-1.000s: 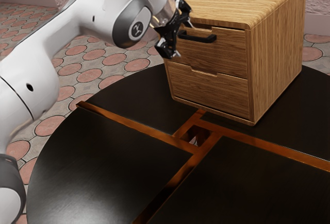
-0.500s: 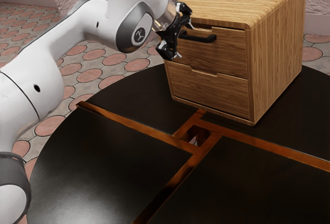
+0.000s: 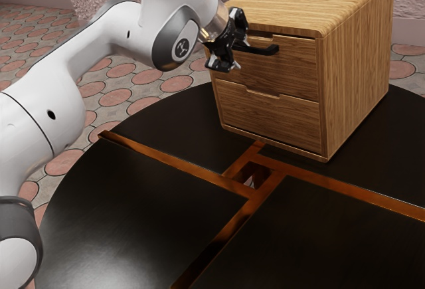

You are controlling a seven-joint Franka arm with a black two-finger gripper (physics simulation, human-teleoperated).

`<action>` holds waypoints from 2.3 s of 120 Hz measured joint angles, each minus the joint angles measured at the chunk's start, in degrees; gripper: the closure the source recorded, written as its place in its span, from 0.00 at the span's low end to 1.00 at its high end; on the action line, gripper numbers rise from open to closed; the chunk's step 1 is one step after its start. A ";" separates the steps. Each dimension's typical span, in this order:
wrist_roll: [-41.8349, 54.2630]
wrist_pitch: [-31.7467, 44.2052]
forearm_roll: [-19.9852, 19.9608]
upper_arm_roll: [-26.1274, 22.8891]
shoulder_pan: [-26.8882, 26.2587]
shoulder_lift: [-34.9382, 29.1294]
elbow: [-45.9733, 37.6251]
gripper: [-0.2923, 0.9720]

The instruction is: Pull the drawer handle with one arm to open the drawer

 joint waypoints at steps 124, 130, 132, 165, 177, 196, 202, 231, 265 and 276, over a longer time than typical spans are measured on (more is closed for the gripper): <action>2.15 0.54 -0.20 0.71 -0.09 -9.57 -13.34 0.84; 2.20 0.86 -0.22 0.86 -0.12 -10.85 -15.27 0.84; 2.22 1.00 -0.23 1.03 -0.22 -11.31 -15.89 0.84; 2.42 2.83 -0.85 1.82 -0.59 -16.00 -22.03 0.84; 2.49 3.48 -1.77 1.87 -0.28 -18.47 -25.38 0.84; 2.55 4.52 -2.46 2.05 -0.06 -22.36 -30.35 0.84; 2.56 4.82 -2.55 2.16 -0.08 -23.64 -31.56 0.84; 2.58 5.67 -2.76 2.25 -0.07 -27.38 -35.23 0.85; 2.58 5.81 -4.21 2.31 0.18 -27.33 -35.90 0.85; 2.59 5.74 -4.90 2.41 0.26 -27.82 -37.37 0.85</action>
